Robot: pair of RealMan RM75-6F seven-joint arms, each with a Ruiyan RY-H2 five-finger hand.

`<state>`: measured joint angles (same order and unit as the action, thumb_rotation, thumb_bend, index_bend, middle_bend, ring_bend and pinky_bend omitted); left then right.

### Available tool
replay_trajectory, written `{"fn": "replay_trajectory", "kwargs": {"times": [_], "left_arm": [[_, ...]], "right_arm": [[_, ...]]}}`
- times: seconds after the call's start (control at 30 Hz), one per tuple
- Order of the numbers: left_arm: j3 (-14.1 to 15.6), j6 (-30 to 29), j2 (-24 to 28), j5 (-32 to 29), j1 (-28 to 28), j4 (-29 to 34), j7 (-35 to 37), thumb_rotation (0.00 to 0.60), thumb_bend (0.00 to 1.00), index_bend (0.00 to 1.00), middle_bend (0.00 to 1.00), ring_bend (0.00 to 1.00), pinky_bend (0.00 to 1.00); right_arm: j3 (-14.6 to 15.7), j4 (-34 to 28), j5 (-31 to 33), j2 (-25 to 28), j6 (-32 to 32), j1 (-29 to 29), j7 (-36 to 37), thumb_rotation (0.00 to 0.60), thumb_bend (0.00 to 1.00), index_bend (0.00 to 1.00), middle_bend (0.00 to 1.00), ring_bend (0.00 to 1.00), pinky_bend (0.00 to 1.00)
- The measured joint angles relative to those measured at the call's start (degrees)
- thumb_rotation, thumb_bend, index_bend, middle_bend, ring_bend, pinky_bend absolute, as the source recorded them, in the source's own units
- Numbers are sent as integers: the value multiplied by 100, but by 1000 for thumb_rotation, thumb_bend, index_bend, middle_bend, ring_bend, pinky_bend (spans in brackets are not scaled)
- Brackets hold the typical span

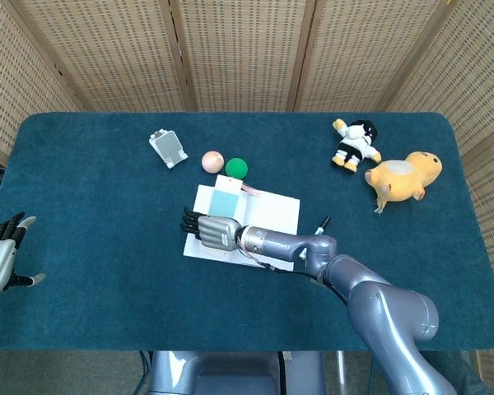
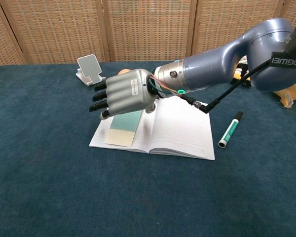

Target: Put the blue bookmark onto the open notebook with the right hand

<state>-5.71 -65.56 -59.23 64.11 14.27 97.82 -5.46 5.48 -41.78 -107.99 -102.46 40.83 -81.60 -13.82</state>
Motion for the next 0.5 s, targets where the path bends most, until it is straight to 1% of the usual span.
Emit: {"fn": "replay_trajectory", "kwargs": {"times": [0.07,0.23,0.3,0.33,0.37,0.4,0.43,0.47,0.5], "left_arm": [[6,-23,1,15,-6,6,3,600,0,0,0,0,0],[37,-46,-10,60,-4,31,-29,600,0,0,0,0,0],[44,-60,-12,71,-6,38,-39,600,0,0,0,0,0],[52,-73,-15,87,-9,45,-46,600,0,0,0,0,0],[59,-81,-17,97,-11,49,-50,600,0,0,0,0,0],[63,-84,-19,103,-13,52,-52,600,0,0,0,0,0],[70,-86,-20,114,-13,55,-55,600,0,0,0,0,0],[73,-87,-21,118,-12,55,-58,600,0,0,0,0,0],[77,-88,-24,121,-12,55,-62,600,0,0,0,0,0]], "right_arm": [[-8,-81,37,87,8,32,-39,600,232,10,0,0,62],[-43,-469,169,444,126,188,-133,600,238,0,0,0,62],[-107,-659,292,562,202,289,-150,600,306,0,0,0,62],[-150,-741,379,598,224,341,-117,600,405,0,0,0,62],[-195,-837,481,635,243,393,-62,600,550,0,0,0,62],[-262,-988,633,683,255,466,36,600,654,0,0,0,62],[-316,-1113,757,719,257,521,120,600,809,0,0,0,62],[-370,-1239,887,753,252,575,206,600,923,0,0,0,62],[-442,-1409,1066,796,229,643,315,600,967,0,0,0,60]]}}
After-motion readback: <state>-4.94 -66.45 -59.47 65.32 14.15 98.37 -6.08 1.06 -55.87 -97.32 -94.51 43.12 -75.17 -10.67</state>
